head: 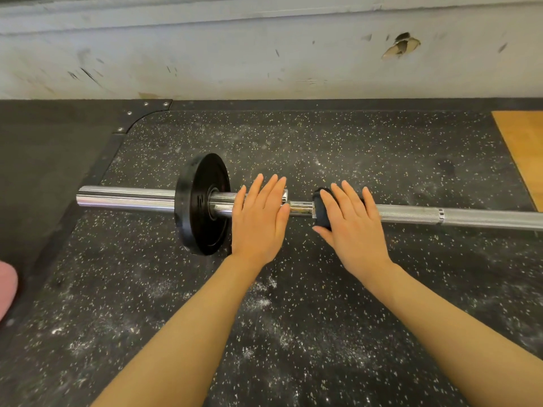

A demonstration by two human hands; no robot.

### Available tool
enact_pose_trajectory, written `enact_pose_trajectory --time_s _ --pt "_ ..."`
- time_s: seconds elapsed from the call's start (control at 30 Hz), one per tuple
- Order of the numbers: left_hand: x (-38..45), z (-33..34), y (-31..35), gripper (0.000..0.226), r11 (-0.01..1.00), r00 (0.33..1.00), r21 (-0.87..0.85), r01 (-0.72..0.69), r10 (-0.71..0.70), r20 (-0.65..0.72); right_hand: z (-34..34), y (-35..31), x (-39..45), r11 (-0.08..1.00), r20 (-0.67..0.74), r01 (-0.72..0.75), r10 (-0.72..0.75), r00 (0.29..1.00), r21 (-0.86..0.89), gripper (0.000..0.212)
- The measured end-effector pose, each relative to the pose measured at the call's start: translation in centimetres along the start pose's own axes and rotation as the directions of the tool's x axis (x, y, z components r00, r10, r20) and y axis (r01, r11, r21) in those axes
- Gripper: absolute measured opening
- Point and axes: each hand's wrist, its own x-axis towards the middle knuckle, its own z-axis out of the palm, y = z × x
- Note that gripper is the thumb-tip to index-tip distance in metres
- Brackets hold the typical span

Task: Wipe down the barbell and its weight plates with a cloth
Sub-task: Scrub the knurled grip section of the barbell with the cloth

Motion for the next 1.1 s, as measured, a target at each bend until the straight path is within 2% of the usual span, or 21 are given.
enact_pose_trajectory --time_s 0.1,0.23,0.5,0.73,0.93,1.1 --pt "1.4 -0.1 0.2 0.061 1.000 1.000 -0.013 0.018 -0.018 0.008 0.4 -1.3 1.4 1.000 0.010 0.020 -0.020 1.000 -0.015 0.070" --pt "3.9 0.0 0.1 0.059 0.998 0.997 0.013 0.056 -0.056 0.050 1.1 -1.5 3.1 0.999 0.037 0.028 -0.028 0.999 -0.024 0.063" --pt "6.7 0.6 -0.3 0.050 0.995 0.991 -0.017 0.101 -0.099 0.092 0.3 3.8 3.1 0.998 0.103 0.020 -0.014 0.995 -0.058 0.059" --pt "5.9 0.6 -0.2 0.052 0.996 0.994 -0.028 0.089 -0.087 0.063 -1.0 8.4 0.4 0.995 0.094 -0.014 0.023 0.995 -0.095 0.059" --pt "4.2 0.3 0.5 0.054 0.995 0.994 0.000 0.101 -0.101 0.042 -1.6 7.7 -0.7 0.999 0.111 -0.040 0.039 0.993 0.003 0.064" --pt "1.2 -0.6 1.4 0.059 0.995 0.993 0.027 0.100 -0.101 0.054 -1.9 7.0 -2.7 1.000 0.091 -0.020 0.020 0.996 -0.011 0.059"
